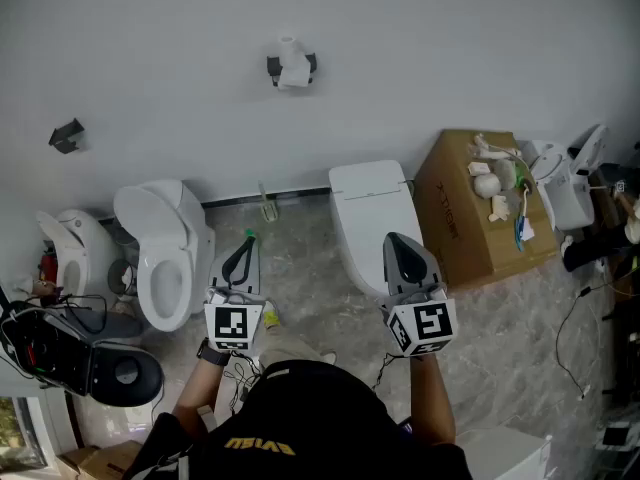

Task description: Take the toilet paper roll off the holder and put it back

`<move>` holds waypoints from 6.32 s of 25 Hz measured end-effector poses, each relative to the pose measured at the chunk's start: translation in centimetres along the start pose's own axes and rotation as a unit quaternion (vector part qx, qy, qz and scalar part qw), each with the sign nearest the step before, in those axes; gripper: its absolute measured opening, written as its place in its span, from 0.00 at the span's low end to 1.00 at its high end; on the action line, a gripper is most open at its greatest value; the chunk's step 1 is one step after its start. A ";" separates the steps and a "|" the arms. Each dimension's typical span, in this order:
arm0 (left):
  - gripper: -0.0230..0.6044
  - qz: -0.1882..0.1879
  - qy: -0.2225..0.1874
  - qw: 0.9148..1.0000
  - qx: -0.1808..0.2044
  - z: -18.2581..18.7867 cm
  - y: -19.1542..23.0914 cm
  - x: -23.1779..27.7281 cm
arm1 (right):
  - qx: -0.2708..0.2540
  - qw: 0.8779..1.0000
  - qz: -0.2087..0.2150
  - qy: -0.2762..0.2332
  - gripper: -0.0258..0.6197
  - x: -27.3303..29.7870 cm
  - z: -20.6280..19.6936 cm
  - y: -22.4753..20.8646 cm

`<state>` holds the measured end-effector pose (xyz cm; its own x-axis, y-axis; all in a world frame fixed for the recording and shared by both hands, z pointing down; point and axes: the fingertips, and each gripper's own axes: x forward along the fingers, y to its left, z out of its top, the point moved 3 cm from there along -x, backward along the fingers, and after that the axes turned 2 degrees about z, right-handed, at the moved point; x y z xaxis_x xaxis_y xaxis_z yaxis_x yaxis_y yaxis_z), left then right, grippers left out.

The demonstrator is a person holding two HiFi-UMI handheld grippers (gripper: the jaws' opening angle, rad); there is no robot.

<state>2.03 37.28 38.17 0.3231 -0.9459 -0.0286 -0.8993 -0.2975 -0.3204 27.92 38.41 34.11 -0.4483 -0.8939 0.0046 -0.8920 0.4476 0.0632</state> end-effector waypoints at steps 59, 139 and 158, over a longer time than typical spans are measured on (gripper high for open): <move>0.05 -0.012 0.050 0.998 -0.028 -0.4 -1.0 -0.4 | 0.001 0.998 0.047 0.050 0.92 2.3 -1.3 1.3; 0.05 0.061 0.102 0.990 -0.081 -8.0 19.3 43.5 | 0.007 0.990 0.122 0.067 0.91 57.4 -4.9 -11.2; 0.05 -0.014 0.091 0.989 -0.117 -12.0 24.4 48.6 | -0.007 0.991 0.077 0.106 0.91 64.1 -5.9 -9.4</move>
<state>-7.75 -17.47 40.32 0.3102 -0.9380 0.1547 -0.9409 -0.3262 -0.0911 7.91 -23.27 39.66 -0.5557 -0.8004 0.2251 -0.8121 0.5805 0.0595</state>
